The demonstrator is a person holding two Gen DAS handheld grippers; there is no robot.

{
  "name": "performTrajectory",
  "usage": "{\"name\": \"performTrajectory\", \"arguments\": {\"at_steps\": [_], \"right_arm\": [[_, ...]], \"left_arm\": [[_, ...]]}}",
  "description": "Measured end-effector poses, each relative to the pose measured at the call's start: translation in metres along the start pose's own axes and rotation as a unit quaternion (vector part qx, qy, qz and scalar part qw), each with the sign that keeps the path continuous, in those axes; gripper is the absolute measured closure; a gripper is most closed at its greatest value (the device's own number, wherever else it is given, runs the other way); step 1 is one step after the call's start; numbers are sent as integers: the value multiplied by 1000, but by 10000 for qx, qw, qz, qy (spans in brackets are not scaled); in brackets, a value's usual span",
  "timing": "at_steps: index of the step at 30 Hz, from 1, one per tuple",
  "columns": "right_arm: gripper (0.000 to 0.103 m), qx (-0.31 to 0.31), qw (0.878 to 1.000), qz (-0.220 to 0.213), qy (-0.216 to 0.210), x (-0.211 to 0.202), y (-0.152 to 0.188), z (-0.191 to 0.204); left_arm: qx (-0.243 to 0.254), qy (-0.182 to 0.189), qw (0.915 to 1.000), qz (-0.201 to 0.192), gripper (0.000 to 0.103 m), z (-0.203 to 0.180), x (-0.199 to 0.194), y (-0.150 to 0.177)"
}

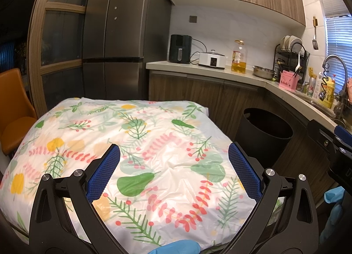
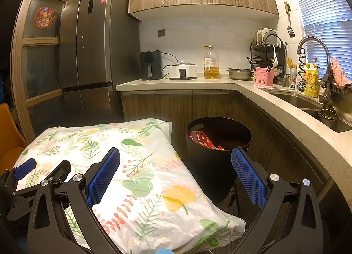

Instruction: Collect trash

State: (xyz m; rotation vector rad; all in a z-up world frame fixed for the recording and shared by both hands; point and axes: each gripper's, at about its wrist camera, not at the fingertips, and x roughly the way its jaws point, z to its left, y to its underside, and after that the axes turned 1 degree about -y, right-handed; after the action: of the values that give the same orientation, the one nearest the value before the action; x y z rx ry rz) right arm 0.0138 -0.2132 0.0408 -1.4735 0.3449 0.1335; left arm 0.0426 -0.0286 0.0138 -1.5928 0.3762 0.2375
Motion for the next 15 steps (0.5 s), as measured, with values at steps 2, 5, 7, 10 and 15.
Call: {"name": "performTrajectory", "arguments": {"at_steps": [2, 5, 7, 10, 15], "right_arm": [[6, 8, 10000, 10, -2, 0, 0, -1], [6, 19, 10000, 17, 15, 0, 0, -1], [6, 31, 10000, 16, 24, 0, 0, 0], [6, 29, 10000, 13, 29, 0, 0, 0], [6, 34, 10000, 18, 28, 0, 1, 0]], "left_arm": [[48, -12, 10000, -5, 6, -2, 0, 0], [115, -7, 9999, 13, 15, -3, 2, 1], [148, 5, 9999, 25, 21, -4, 2, 1], [178, 51, 9998, 35, 24, -5, 3, 2], [191, 71, 9998, 39, 24, -6, 3, 1]]}}
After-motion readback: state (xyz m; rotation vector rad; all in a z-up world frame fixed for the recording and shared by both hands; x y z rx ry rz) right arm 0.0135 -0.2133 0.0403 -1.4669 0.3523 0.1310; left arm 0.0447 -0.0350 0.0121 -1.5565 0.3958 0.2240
